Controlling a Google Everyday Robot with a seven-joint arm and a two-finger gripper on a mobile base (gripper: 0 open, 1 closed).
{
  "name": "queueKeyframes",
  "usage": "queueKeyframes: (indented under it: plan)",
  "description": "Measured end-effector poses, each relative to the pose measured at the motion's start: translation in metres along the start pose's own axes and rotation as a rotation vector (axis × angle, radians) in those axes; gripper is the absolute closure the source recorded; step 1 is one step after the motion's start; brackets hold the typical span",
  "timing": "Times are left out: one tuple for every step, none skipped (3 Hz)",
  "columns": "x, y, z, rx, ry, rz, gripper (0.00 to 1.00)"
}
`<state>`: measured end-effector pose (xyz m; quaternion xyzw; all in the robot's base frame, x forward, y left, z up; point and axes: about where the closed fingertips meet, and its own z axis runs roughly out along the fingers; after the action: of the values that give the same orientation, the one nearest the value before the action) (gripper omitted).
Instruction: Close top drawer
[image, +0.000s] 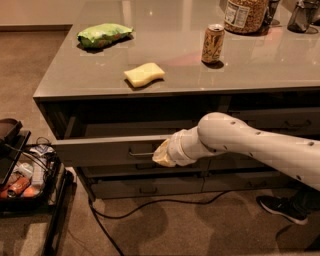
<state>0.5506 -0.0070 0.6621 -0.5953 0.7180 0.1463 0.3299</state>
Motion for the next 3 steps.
queueKeyframes:
  plan:
    - [0.000,0.000,0.000,0.000,0.000,0.000,1.00]
    - [-0.002,-0.005,0.010,-0.008,-0.106,-0.018,1.00]
    - [-0.002,-0.005,0.010,-0.008,-0.106,-0.018,1.00]
